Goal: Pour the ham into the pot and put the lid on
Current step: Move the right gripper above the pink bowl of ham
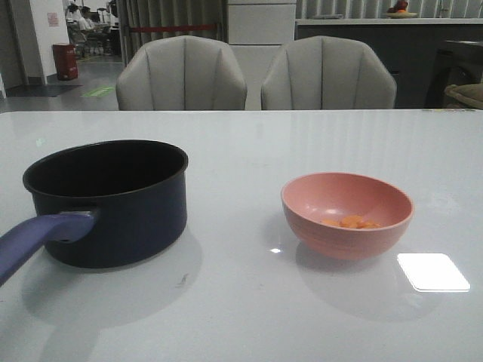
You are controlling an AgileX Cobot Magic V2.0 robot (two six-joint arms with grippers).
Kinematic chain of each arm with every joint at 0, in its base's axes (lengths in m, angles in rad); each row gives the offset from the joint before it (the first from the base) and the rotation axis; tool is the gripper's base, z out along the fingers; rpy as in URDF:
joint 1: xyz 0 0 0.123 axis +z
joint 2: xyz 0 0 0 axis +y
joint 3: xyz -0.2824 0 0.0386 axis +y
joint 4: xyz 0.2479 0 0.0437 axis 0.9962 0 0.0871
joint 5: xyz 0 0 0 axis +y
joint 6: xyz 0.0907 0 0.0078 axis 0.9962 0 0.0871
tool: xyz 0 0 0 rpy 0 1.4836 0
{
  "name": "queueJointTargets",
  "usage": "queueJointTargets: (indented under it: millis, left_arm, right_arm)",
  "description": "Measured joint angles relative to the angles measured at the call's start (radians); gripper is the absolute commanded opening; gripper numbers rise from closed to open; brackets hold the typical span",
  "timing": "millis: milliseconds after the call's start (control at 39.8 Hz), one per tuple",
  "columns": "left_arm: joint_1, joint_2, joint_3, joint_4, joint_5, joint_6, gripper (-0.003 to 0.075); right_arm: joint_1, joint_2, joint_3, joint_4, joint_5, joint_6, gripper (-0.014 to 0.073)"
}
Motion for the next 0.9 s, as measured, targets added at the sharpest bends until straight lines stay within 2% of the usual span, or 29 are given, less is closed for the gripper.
queueJointTargets:
  millis: [100,226,301,602,904]
  left_arm:
    - [-0.003,0.0,0.0,0.0,-0.001,0.0,0.051]
    - [-0.005,0.0,0.0,0.0,-0.001,0.0,0.051]
    - [-0.005,0.0,0.0,0.0,-0.001,0.0,0.051]
    - [-0.007,0.0,0.0,0.0,-0.001,0.0,0.051]
    - [-0.026,0.0,0.0,0.0,-0.001,0.0,0.051]
  right_arm:
    - [0.0,0.0,0.0,0.0,-0.023,0.0,0.0139]
    - [-0.004,0.0,0.002,-0.002,-0.157,0.0,0.0139]
    - [-0.004,0.0,-0.012,0.006,-0.164,0.002,0.0139]
    - [-0.004,0.179,-0.316,0.033,0.2,0.009,0.0139]
    - [-0.004,0.242,-0.319,0.049,0.315,0.011,0.0139]
